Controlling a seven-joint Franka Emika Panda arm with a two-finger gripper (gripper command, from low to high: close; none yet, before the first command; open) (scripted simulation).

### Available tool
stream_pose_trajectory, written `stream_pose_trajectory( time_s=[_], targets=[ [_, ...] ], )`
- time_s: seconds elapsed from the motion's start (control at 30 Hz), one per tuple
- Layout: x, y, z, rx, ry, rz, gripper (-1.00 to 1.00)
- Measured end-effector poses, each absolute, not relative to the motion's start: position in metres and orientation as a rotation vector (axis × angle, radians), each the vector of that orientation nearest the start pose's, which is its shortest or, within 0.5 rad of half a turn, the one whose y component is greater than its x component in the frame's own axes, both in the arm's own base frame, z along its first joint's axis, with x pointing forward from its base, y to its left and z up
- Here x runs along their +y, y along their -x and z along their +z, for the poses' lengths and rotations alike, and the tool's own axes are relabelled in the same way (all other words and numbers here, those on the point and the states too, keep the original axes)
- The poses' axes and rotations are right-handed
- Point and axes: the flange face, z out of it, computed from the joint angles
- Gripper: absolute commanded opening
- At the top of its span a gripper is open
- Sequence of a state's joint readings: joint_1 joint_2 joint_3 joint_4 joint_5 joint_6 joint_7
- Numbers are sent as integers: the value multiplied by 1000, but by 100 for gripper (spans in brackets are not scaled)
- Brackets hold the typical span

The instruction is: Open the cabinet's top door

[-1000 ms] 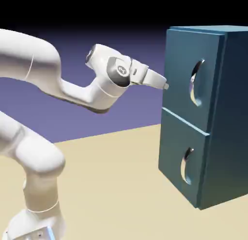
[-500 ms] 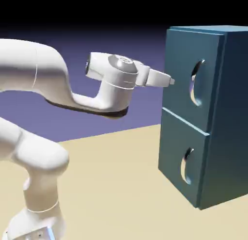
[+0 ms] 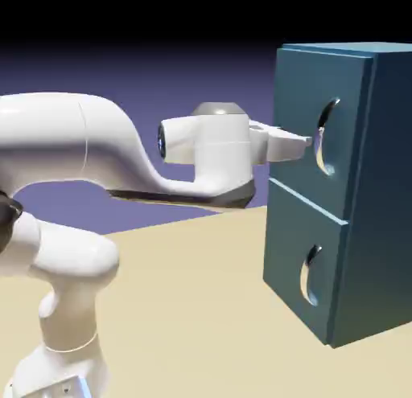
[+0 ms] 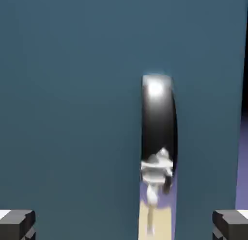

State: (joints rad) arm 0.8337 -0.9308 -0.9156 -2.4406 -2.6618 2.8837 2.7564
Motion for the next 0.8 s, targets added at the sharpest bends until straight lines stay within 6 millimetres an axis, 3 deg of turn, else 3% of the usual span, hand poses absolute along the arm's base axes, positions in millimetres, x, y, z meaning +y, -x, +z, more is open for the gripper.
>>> stream_pose_trajectory(
  time_s=[0.17, 0.3, 0.33, 0.4, 0.8],
  targets=[
    [-76, -396, 521, 663, 1764, -1716, 100],
    [-74, -436, 521, 664, 1764, -1715, 100],
    [-73, -445, 521, 663, 1764, -1717, -100],
    [-73, -445, 521, 663, 1764, -1717, -100],
    [-29, -383, 521, 936, 1737, -1892, -100]
  ],
)
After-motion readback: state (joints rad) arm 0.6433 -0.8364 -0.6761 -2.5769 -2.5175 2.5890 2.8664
